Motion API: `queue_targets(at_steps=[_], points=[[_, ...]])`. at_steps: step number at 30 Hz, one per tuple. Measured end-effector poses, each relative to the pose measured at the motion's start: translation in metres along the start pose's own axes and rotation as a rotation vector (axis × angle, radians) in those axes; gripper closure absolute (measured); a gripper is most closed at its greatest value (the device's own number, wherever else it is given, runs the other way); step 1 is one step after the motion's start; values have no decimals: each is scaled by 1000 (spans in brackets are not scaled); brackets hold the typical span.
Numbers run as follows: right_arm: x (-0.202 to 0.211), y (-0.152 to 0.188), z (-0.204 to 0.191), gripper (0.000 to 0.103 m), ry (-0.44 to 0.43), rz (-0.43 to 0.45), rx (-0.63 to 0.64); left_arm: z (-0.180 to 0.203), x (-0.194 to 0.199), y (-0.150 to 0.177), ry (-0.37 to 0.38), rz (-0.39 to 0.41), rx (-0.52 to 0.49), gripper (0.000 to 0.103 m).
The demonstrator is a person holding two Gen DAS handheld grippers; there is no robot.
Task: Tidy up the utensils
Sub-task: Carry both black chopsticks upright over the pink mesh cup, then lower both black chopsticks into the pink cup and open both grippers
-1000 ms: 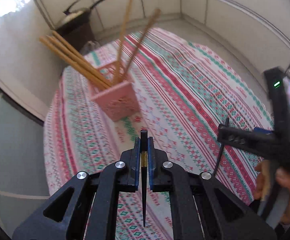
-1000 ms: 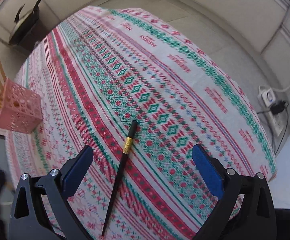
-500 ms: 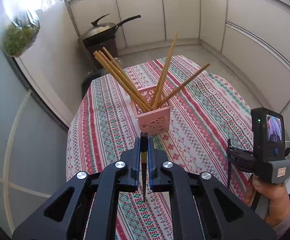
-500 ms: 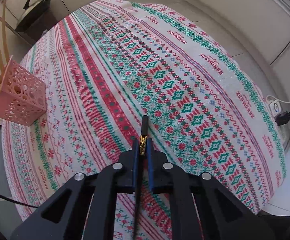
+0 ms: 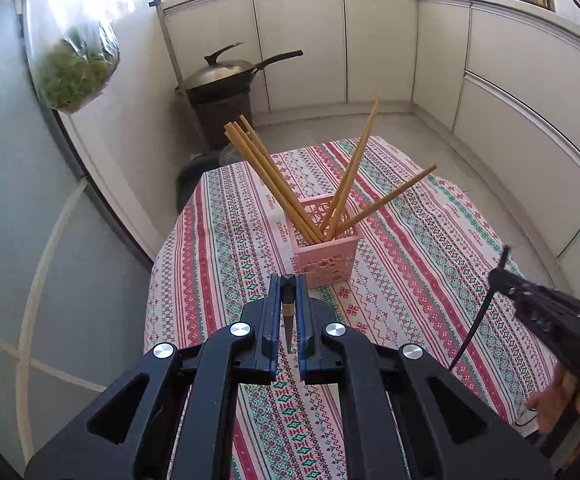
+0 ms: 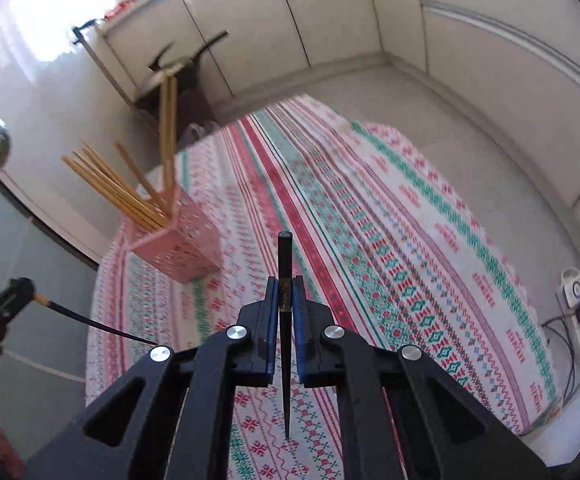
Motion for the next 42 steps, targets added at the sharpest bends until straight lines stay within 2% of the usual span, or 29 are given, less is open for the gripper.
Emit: queue_targets(at_steps=[11, 20, 28, 33, 36, 37, 39, 42], points=[[89, -46, -12, 96, -112, 173, -10, -5, 23, -15, 27, 63, 35, 97], [158, -99, -20, 96, -219, 302, -27, -19, 63, -68, 84, 184, 105, 97], [180, -129, -25, 96, -277, 354, -33, -26, 67, -116, 119, 237, 160, 97], [172, -140, -24, 96, -290, 340, -47, -16, 37, -124, 145, 195, 176, 96], [171, -144, -28, 96, -293, 344, -38, -19, 19, -122, 188, 158, 213, 84], [172, -144, -30, 96, -296, 346, -33, -23, 18, -121, 194, 157, 229, 84], [174, -145, -36, 96, -297, 353, -15, -30, 24, -120, 201, 173, 247, 81], [175, -147, -52, 96, -297, 359, 21, -42, 41, -118, 185, 216, 273, 69]])
Point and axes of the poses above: each gripper's, at about its wrist camera, not at the fingertips, and x roughly against the way its jaws point, z to its right, y to its underside, the point moved 9 cm from there along -x, roughly the way its jaws point, and after that the axes turned 12 degrees about -z, right-handed, at the moved point
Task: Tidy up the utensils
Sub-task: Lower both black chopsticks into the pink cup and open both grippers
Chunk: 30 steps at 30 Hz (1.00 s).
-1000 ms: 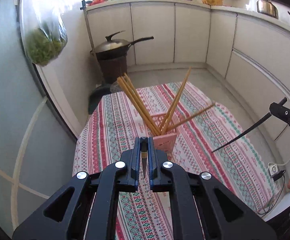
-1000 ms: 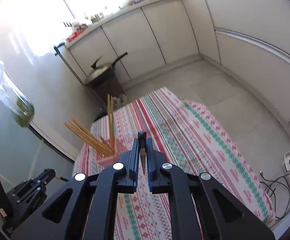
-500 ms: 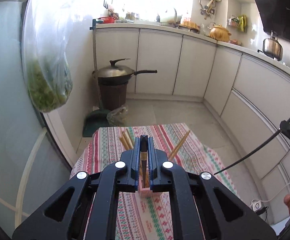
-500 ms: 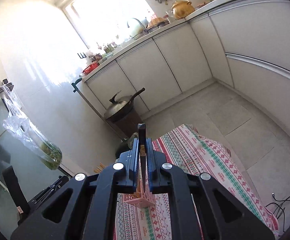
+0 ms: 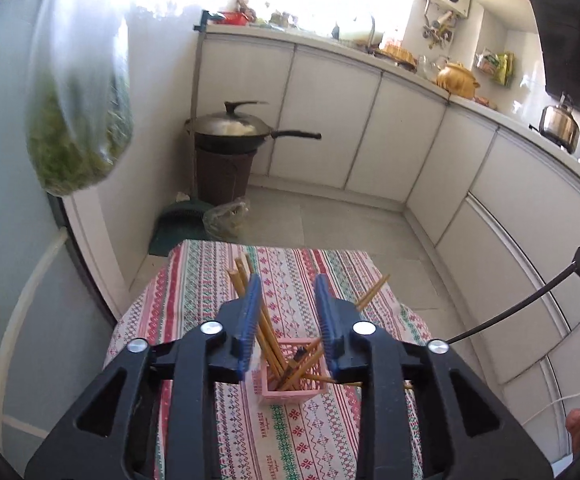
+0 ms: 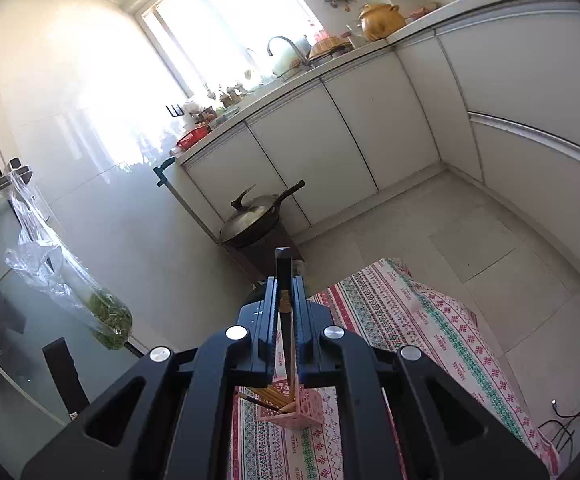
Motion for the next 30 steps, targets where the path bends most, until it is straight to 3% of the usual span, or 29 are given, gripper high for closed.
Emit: queue_targets(at_steps=[9, 14, 18, 23, 25, 28, 30], points=[[-74, 20, -55, 96, 41, -78, 132, -30, 9, -3, -12, 2, 58, 67], [-130, 44, -56, 95, 75, -142, 147, -43, 7, -2, -12, -14, 85, 65], [-162, 59, -53, 91, 54, -194, 134, -50, 4, 1, -14, -27, 99, 65], [-145, 55, -54, 89, 72, -167, 145, -40, 22, -1, -33, 38, 81, 63], [-129, 52, -53, 88, 104, -141, 167, -32, 30, 0, -64, 73, 66, 50], [-104, 50, -46, 75, 166, -96, 189, -16, 43, 3, -106, 135, 42, 34], [-88, 51, -42, 70, 201, -63, 209, -4, 52, 7, -138, 172, 15, 31]])
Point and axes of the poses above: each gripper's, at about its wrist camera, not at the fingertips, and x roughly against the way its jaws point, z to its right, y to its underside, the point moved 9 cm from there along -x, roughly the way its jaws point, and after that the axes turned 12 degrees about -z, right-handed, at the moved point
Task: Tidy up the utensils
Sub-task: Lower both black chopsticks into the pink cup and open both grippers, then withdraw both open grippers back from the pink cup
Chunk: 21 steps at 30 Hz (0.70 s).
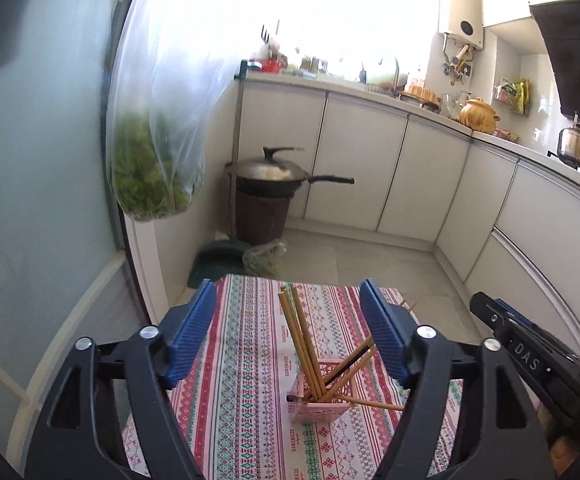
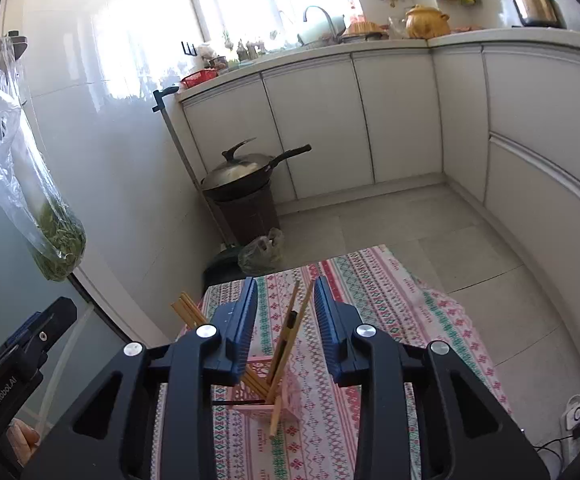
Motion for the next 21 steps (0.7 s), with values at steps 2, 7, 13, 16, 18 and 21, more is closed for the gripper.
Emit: queue_targets(at_steps=[2, 7, 13, 16, 18, 21], points=[[11, 7, 6, 68, 35, 15, 17, 9, 8, 4, -20, 24, -24, 29], [32, 23, 21, 56, 82, 44, 18, 23, 18, 19, -46, 42, -49, 17], [51, 42, 37, 43, 130, 69, 8, 22, 23, 37, -79, 39, -52, 7], [57, 53, 46, 38, 151, 66, -5, 23, 27, 45, -91, 35, -61, 7], [61, 58, 53, 31, 169, 70, -14, 23, 29, 50, -95, 29, -59, 7], [71, 65, 61, 23, 196, 95, -23, 25, 30, 58, -94, 14, -57, 7]])
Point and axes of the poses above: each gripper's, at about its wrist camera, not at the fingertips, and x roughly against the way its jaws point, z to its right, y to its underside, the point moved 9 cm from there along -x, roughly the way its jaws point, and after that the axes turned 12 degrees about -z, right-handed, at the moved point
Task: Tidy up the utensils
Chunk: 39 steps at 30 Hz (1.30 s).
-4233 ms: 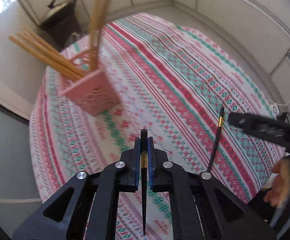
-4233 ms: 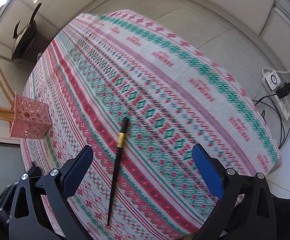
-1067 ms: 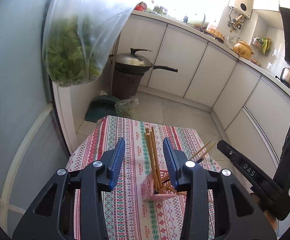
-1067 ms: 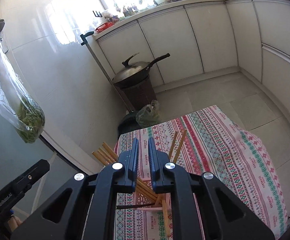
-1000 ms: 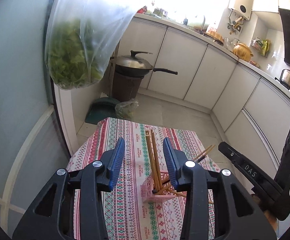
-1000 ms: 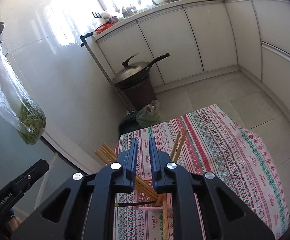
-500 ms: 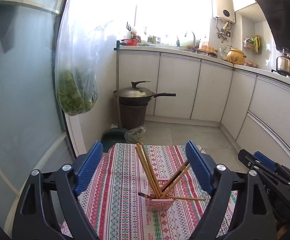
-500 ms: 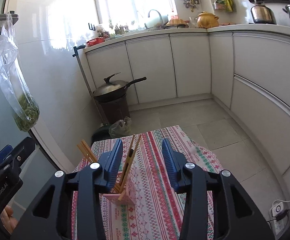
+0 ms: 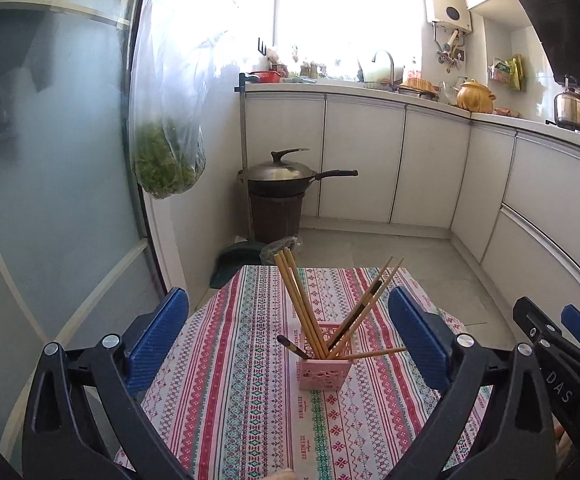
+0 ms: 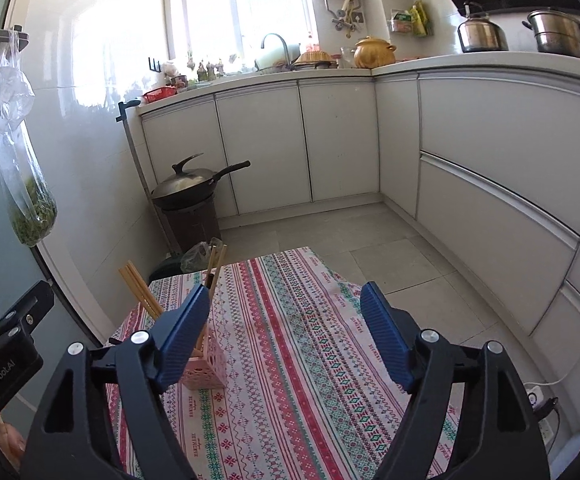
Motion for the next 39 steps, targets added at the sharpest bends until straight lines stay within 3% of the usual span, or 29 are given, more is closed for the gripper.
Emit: queue_targets(at_steps=[4, 7, 12, 17, 39], points=[[8, 11, 11, 14, 34, 10, -7, 5, 0, 12, 24, -22, -4, 7], [13, 18, 21, 7, 51, 13, -25, 5, 7, 20, 42, 9, 18, 7], [19, 37, 39, 7, 87, 1, -29, 14, 17, 40, 49, 27, -25, 7], [23, 48, 51, 7, 77, -8, -56, 27, 15, 54, 50, -28, -72, 7], [3, 59, 48, 7, 79, -82, -35, 33, 7, 58, 49, -52, -88, 7]])
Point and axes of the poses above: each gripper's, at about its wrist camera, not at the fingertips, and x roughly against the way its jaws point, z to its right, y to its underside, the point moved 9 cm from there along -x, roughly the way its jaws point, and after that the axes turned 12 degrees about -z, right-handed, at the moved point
